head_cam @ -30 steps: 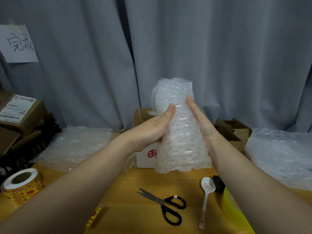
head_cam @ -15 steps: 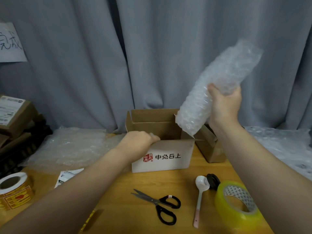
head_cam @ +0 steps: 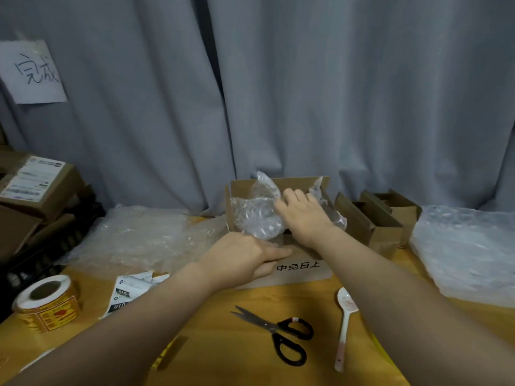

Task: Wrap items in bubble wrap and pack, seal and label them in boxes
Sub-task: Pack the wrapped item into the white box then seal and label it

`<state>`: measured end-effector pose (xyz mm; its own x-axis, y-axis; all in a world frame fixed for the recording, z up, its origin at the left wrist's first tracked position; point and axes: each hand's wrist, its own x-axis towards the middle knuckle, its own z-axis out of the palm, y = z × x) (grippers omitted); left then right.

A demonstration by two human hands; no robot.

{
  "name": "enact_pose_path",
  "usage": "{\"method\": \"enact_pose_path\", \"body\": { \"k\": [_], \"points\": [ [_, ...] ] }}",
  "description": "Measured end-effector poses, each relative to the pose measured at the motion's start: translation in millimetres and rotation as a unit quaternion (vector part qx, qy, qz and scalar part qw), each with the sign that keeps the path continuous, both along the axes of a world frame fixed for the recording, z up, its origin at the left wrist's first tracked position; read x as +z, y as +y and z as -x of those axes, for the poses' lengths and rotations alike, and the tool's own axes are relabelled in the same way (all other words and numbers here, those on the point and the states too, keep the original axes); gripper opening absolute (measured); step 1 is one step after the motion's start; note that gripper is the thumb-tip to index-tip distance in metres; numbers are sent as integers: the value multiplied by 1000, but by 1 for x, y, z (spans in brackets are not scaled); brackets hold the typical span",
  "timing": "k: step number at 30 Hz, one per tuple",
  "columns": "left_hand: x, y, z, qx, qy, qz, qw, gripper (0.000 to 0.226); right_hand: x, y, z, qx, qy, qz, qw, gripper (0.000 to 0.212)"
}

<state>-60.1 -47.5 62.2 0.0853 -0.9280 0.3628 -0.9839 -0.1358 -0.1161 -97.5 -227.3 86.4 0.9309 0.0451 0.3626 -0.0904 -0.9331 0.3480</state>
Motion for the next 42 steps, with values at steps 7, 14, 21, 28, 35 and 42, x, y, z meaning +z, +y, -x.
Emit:
{"method": "enact_pose_path", "body": {
  "k": [7, 14, 21, 28, 35, 42],
  "points": [
    [20, 2, 0, 77, 205, 8, 976, 51, -4, -9, -16, -26, 214, -375, 902, 70],
    [33, -30, -24, 276, 52, -73, 957, 63, -22, -6, -16, -52, 194, -338, 919, 42],
    [43, -66, -58, 266, -156, -356, 882, 48, -8, -16, -16, -127, 185, -354, 908, 58],
    [41, -63, -60, 226, 43, -237, 944, 41, 10, -48, -13, -199, 289, -268, 897, 63],
    [35, -62, -64, 156, -274, -150, 937, 84, -3, -48, -16, -178, 249, -257, 917, 61],
    [32, -79, -62, 200, -28, -253, 946, 19, -12, -46, -9, -150, 252, -337, 895, 68]
  ]
}}
